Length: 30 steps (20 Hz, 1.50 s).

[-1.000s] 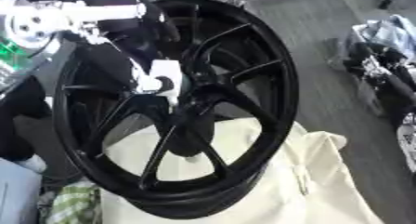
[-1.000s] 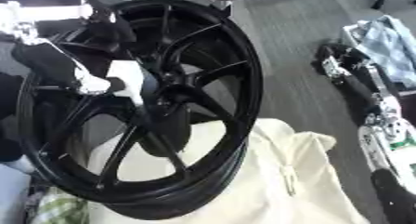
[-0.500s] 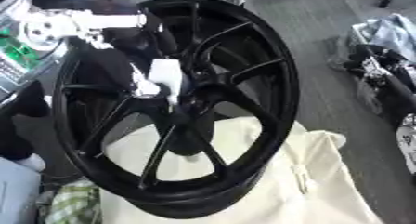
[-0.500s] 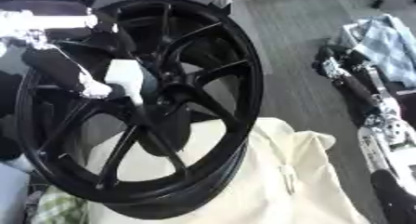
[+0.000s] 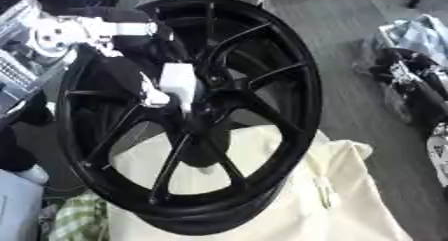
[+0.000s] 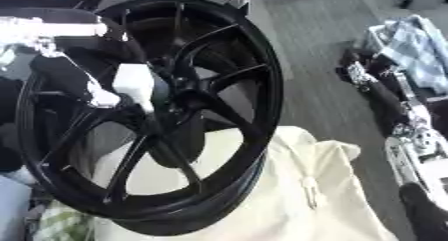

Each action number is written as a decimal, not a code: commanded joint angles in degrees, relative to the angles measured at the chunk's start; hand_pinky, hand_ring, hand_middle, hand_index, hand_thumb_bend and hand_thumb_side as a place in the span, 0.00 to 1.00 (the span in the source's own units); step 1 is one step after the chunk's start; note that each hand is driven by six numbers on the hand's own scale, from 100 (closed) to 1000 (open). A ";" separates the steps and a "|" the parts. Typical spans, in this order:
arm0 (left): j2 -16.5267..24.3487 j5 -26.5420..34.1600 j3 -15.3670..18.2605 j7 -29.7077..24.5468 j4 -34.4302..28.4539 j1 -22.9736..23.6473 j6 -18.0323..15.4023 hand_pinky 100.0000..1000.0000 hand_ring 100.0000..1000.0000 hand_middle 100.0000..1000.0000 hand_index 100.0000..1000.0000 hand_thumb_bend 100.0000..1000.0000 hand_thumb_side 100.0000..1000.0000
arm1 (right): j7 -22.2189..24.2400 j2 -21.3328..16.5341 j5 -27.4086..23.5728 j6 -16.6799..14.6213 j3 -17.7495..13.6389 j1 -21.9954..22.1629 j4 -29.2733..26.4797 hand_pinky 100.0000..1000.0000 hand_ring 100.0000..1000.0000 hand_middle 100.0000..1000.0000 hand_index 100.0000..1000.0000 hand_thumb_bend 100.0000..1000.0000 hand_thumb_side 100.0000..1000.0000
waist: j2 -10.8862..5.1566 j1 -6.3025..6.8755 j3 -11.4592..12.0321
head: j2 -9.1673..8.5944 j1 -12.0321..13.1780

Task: Pull the pin out of the wheel hub.

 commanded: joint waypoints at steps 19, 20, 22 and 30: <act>-1.71 -0.08 0.67 -2.94 1.65 -1.23 2.53 0.85 0.81 0.71 0.75 0.21 0.16 | 0.16 -0.08 0.72 0.23 -0.19 -0.12 -0.16 0.80 0.68 0.60 0.71 0.12 0.37 | -0.45 -0.15 -0.19 | -0.11 0.02; -1.85 0.28 0.64 -2.79 1.71 -1.27 2.63 0.85 0.80 0.70 0.74 0.19 0.15 | 0.17 -0.05 0.75 0.25 -0.18 -0.13 -0.11 0.80 0.68 0.60 0.71 0.13 0.37 | -0.42 -0.13 -0.22 | -0.11 0.04; -2.05 0.88 0.61 -2.50 1.80 -1.31 2.82 0.85 0.79 0.69 0.70 0.16 0.13 | 0.16 0.00 0.81 0.31 -0.18 -0.14 -0.01 0.80 0.68 0.60 0.71 0.13 0.37 | -0.37 -0.09 -0.27 | -0.11 0.05; -1.49 0.14 0.71 -2.41 1.11 -1.47 3.00 0.81 0.73 0.56 0.39 0.03 0.00 | 0.00 -0.09 0.79 0.41 -0.25 -0.12 0.05 0.80 0.68 0.60 0.71 0.13 0.37 | -0.40 0.00 -0.25 | -0.11 0.11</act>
